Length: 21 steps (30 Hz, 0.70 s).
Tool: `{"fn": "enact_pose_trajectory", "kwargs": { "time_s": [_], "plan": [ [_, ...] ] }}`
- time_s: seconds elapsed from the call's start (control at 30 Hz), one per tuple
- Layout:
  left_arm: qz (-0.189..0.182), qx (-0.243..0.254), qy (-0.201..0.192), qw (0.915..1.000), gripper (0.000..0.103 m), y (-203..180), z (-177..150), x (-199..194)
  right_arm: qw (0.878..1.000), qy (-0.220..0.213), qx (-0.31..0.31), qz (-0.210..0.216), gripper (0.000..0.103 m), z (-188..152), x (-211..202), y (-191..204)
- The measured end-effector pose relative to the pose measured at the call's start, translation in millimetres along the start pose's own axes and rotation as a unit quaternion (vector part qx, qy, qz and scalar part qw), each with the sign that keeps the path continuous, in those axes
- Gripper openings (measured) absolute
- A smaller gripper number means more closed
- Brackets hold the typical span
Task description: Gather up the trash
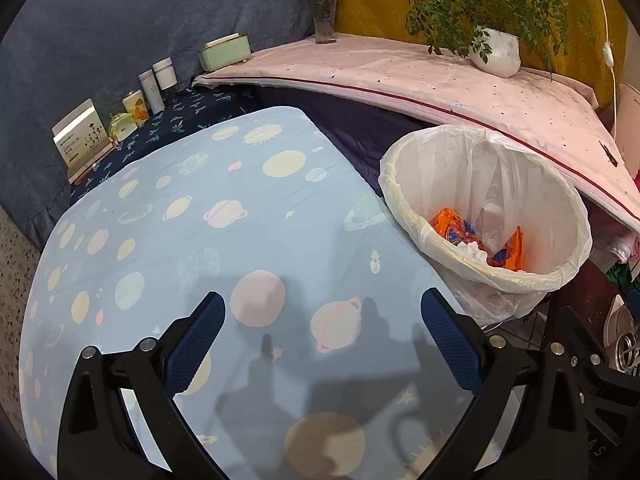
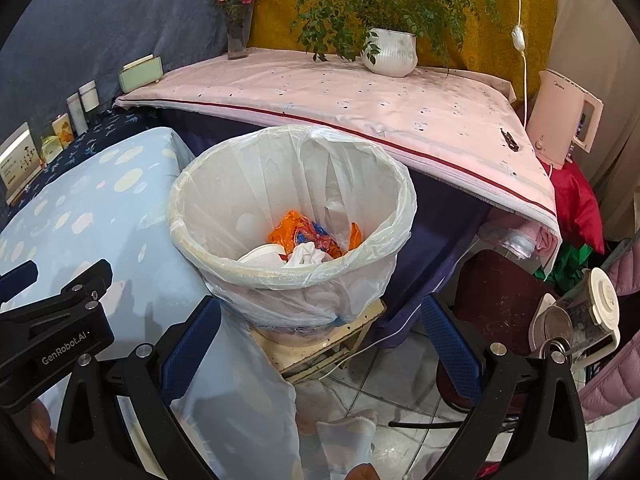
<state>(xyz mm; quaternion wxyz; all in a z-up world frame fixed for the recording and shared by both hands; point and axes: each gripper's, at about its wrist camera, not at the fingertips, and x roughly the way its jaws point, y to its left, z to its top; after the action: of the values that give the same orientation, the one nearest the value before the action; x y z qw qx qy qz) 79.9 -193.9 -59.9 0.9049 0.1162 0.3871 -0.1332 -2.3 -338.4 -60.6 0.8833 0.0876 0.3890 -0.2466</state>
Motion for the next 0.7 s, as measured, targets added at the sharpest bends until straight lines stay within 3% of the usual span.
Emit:
{"fn": "enact_pose_trajectory", "kwargs": {
  "time_s": [0.7],
  "plan": [
    [-0.001, 0.007, 0.002, 1.0000, 0.094, -0.4, -1.7, 2.9, 1.000, 0.002, 0.000, 0.000, 0.096, -0.5, 0.7, -1.1]
  ]
}}
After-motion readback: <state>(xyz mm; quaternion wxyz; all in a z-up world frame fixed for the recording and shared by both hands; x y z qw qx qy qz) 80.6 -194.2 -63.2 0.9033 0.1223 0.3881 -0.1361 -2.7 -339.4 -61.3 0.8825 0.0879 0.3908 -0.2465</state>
